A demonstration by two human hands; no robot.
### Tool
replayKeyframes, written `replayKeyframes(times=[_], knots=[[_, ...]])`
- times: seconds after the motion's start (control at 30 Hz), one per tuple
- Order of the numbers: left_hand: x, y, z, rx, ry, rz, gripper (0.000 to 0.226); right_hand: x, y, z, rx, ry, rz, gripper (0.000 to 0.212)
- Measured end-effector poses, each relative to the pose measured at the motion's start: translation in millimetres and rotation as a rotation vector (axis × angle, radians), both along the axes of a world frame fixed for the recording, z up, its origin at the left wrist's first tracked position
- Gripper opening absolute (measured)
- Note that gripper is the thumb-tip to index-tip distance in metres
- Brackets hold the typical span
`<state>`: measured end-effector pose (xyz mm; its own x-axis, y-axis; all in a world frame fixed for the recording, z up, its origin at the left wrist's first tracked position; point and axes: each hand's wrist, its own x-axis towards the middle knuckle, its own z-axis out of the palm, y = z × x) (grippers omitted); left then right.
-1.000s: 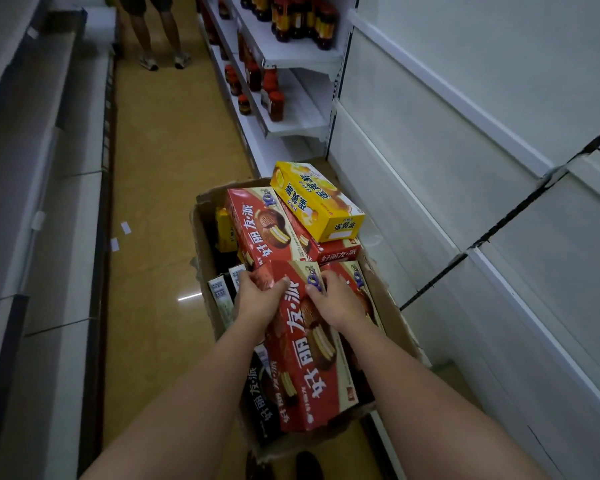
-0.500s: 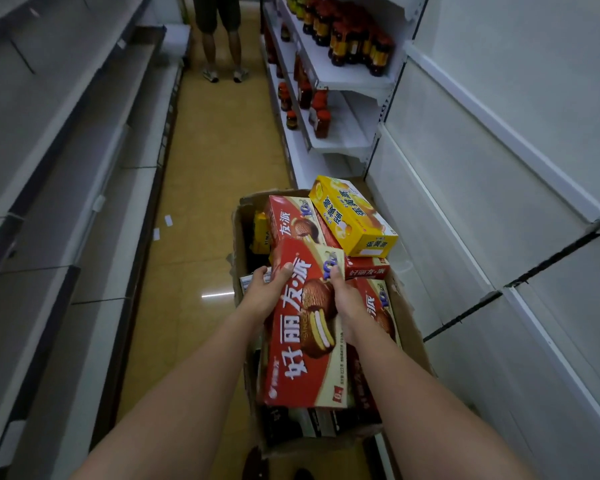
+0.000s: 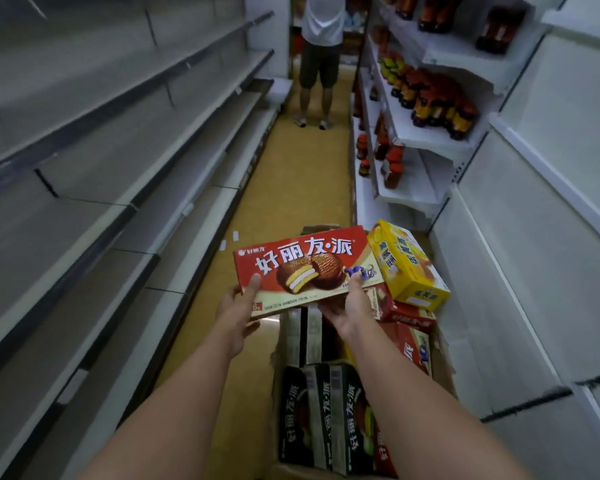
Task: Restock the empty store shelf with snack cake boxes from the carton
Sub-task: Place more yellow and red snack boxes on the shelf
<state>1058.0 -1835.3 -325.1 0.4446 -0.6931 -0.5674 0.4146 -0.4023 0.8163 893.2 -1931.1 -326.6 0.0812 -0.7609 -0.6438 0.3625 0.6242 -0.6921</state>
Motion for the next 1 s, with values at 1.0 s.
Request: replayKeyframes(times=[1.0], knots=[[196, 129, 75, 0.073, -0.598, 0.367, 0.044, 215, 59, 84, -0.486, 0.128, 0.585, 0.069]])
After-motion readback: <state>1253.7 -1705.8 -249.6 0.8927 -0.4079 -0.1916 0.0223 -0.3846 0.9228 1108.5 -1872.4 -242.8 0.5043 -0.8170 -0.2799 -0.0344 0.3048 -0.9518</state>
